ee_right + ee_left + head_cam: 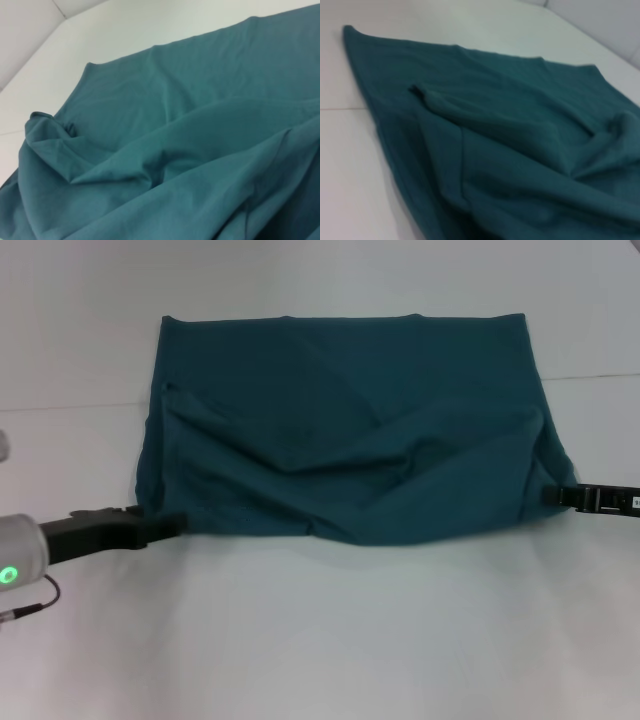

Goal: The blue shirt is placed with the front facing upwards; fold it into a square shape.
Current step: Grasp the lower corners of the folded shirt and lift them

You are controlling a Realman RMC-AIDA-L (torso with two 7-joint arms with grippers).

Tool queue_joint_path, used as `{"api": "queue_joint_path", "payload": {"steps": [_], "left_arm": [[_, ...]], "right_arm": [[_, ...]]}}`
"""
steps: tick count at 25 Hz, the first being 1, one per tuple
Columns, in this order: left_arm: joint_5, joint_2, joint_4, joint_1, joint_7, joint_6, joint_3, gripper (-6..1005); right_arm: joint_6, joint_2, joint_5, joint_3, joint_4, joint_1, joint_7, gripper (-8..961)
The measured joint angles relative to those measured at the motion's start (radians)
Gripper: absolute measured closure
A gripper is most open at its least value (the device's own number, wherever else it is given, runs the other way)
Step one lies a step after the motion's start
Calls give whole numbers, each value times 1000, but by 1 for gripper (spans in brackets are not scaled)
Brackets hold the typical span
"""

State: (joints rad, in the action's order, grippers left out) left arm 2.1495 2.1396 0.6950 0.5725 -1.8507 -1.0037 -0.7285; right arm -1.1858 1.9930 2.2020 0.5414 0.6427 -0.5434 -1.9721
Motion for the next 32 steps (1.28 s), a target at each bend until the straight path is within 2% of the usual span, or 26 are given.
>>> {"api": "queue_joint_path", "payload": {"steps": [8, 32], "left_arm": [[1, 12, 1, 8, 9, 103, -116, 256], [52, 22, 4, 22, 33, 205, -224, 313]], "right_arm": [[-14, 2, -4, 0, 6, 3, -4, 917], [-1, 2, -4, 0, 5, 3, -4, 918]]}}
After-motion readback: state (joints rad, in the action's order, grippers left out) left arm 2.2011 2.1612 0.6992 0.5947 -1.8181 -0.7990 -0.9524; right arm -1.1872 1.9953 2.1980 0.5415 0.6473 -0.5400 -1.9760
